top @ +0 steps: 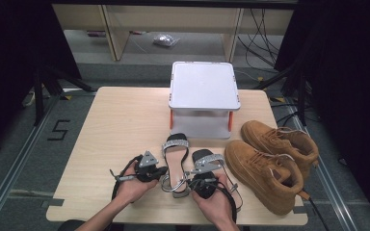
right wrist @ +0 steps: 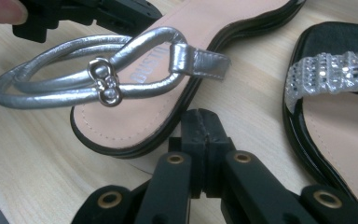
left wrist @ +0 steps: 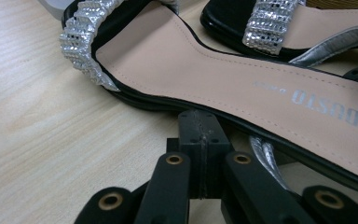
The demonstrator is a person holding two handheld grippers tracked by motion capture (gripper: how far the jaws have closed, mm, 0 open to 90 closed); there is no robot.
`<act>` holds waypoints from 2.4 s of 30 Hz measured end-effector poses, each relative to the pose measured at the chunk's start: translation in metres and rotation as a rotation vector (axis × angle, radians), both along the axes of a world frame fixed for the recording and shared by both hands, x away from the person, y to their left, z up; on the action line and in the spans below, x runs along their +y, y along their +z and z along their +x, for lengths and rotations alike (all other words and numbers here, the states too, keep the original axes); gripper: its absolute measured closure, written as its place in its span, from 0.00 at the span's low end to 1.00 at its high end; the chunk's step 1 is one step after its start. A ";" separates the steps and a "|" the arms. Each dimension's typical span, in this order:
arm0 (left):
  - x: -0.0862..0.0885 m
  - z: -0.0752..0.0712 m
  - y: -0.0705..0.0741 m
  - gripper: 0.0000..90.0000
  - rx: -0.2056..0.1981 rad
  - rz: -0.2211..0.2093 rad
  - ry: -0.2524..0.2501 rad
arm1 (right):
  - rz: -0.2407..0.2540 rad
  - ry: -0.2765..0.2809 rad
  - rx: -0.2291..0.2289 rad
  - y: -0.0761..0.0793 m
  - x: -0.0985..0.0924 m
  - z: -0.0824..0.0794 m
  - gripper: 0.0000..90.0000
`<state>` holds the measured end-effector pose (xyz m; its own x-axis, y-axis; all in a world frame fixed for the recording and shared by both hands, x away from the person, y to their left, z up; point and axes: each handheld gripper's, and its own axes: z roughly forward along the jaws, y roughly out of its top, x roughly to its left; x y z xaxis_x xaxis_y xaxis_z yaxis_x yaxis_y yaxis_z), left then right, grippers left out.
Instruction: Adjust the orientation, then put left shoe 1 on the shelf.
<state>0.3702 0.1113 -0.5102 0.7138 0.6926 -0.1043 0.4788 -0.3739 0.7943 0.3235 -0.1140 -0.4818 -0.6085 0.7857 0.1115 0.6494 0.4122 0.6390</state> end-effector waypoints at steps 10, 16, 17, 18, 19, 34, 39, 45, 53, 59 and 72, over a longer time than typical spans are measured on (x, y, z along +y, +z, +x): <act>0.009 0.001 0.000 0.99 0.004 0.012 0.016 | 0.061 0.030 -0.019 -0.005 0.008 0.000 1.00; 0.012 0.000 -0.001 0.99 0.003 0.002 0.025 | 0.072 0.040 -0.020 -0.006 0.009 0.001 0.97; 0.013 -0.001 -0.001 0.99 0.008 -0.003 0.027 | 0.064 0.044 -0.004 -0.005 0.008 0.002 0.95; 0.013 -0.001 -0.001 0.99 0.002 -0.012 0.035 | 0.073 0.038 0.001 -0.006 0.008 0.002 0.93; 0.014 -0.001 0.001 0.99 0.000 -0.013 0.027 | 0.063 0.040 0.001 -0.005 0.006 0.004 0.89; 0.027 -0.009 0.021 0.68 -0.098 -0.094 0.126 | 0.139 -0.107 0.030 0.022 -0.012 0.025 0.60; 0.030 -0.009 0.019 0.67 -0.097 -0.094 0.134 | 0.178 -0.165 -0.015 0.047 -0.022 0.032 0.59; 0.031 -0.006 0.019 0.65 -0.105 -0.104 0.145 | 0.188 -0.171 0.028 0.045 -0.019 0.037 0.56; 0.032 0.007 0.032 0.66 -0.156 -0.102 0.158 | 0.196 -0.155 0.072 0.044 0.004 0.045 0.53; 0.034 0.022 0.053 0.66 -0.230 -0.121 0.162 | 0.171 -0.123 0.074 0.037 0.019 0.049 0.51; 0.018 0.073 0.122 0.85 -0.402 -0.212 0.130 | 0.140 -0.145 0.137 0.034 0.035 0.056 0.47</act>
<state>0.4430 0.1296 -0.3886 0.6356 0.7719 0.0138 0.1496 -0.1407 0.9787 0.3795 -0.0789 -0.4482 -0.4617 0.8349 0.2995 0.7800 0.2214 0.5854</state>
